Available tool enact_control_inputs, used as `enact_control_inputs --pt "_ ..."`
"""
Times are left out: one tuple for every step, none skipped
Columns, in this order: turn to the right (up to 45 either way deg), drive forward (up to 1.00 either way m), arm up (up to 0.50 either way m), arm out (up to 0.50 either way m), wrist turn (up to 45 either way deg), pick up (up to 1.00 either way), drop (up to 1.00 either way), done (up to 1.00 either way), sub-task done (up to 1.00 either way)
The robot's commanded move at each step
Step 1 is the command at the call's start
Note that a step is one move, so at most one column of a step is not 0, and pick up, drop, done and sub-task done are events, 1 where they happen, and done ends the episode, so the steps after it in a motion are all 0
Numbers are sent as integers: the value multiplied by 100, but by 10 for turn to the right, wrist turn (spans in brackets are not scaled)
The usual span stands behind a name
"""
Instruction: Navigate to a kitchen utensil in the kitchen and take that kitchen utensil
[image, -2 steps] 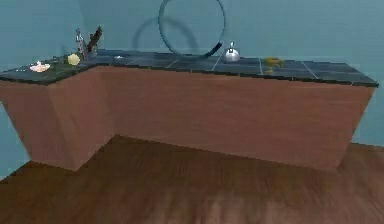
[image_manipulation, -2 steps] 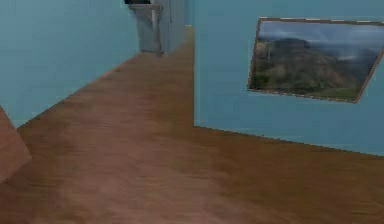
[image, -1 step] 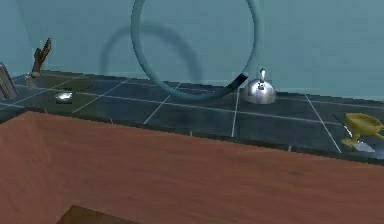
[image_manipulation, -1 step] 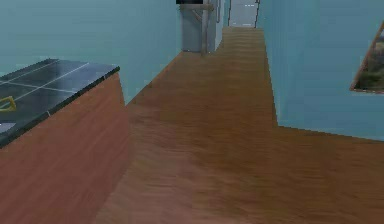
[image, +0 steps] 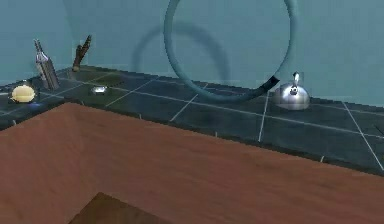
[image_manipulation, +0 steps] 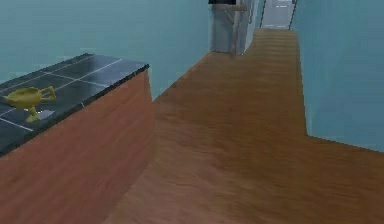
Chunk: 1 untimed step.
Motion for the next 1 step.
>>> enact_control_inputs --pt "0 20 0 0 0 0 0 0 0"
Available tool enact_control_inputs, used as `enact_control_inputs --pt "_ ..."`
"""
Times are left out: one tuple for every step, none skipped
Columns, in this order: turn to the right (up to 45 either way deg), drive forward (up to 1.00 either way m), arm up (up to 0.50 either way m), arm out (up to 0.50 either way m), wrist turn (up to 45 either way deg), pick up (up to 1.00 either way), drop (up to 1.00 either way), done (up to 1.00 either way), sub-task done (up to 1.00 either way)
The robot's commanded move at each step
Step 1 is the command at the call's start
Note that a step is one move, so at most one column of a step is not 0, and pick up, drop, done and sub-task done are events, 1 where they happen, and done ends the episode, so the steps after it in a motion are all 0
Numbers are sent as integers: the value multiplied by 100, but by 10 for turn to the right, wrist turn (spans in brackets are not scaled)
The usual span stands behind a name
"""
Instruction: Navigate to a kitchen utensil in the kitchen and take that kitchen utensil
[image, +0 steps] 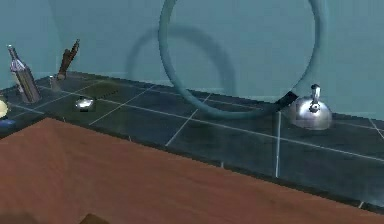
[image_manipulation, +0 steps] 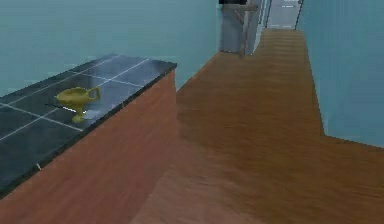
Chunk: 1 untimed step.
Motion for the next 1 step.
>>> enact_control_inputs --pt "-300 0 0 0 0 0 0 0 0"
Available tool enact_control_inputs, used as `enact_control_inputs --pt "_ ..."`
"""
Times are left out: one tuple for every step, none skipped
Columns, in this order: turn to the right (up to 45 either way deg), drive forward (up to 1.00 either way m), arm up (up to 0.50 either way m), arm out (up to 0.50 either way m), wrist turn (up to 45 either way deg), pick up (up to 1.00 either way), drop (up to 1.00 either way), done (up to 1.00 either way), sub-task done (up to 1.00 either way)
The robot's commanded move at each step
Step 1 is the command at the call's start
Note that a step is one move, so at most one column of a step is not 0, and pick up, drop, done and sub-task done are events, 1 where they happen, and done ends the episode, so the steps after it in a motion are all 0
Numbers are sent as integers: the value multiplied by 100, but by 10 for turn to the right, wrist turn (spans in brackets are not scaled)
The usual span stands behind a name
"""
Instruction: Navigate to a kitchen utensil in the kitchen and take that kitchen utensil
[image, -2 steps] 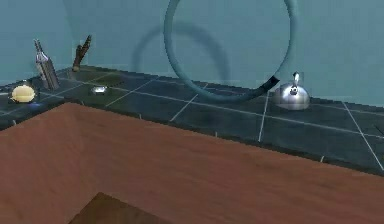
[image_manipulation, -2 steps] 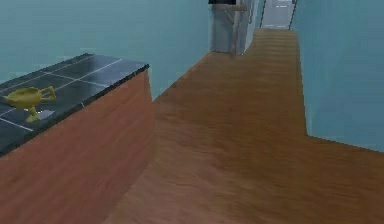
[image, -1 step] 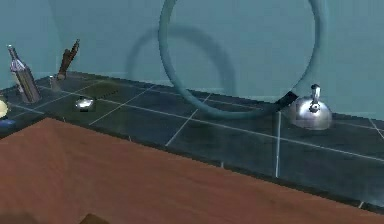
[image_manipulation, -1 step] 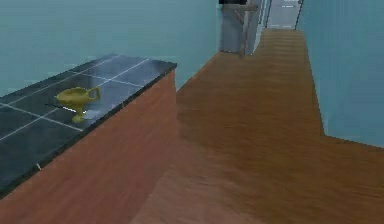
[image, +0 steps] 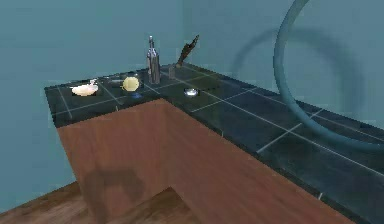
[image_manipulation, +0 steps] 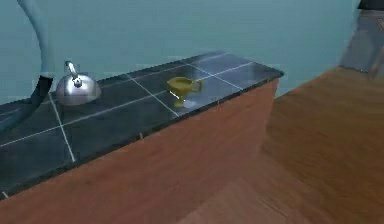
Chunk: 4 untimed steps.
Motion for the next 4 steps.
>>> enact_control_inputs --pt "-30 0 0 0 0 0 0 0 0" --pt "450 0 0 0 0 0 0 0 0" --pt "450 0 0 0 0 0 0 0 0" --pt "390 0 0 0 0 0 0 0 0"
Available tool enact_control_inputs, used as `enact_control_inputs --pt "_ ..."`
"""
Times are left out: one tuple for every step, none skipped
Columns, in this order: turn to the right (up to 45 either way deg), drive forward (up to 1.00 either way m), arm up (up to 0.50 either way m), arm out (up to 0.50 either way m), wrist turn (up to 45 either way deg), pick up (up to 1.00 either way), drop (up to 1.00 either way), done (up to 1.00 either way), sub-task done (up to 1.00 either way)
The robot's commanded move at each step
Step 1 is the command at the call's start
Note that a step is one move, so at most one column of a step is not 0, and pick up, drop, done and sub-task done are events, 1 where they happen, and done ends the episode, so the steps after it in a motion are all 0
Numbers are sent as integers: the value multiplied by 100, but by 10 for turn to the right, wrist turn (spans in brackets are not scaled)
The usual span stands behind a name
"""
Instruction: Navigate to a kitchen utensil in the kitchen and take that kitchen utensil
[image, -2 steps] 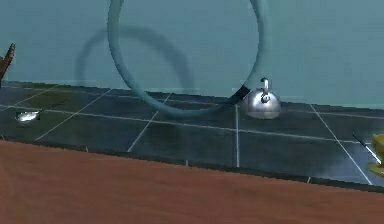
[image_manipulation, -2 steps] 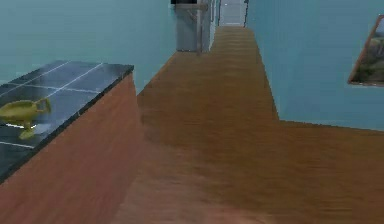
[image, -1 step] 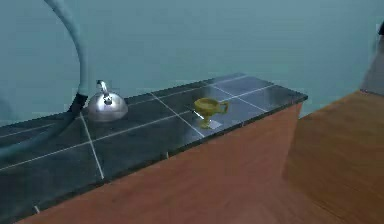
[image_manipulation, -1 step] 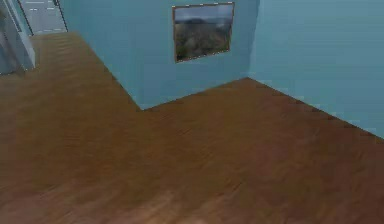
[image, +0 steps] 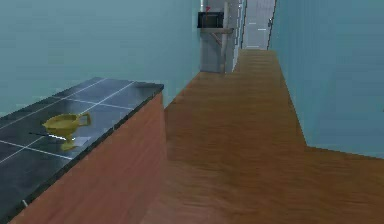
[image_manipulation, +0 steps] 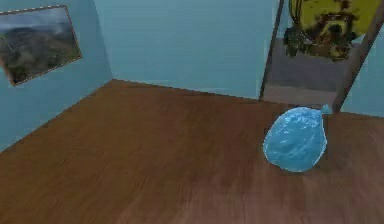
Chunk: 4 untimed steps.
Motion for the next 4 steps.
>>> enact_control_inputs --pt "0 100 0 0 0 0 0 0 0" --pt "30 0 0 0 0 0 0 0 0" --pt "0 50 0 0 0 0 0 0 0" --pt "-300 0 0 0 0 0 0 0 0"
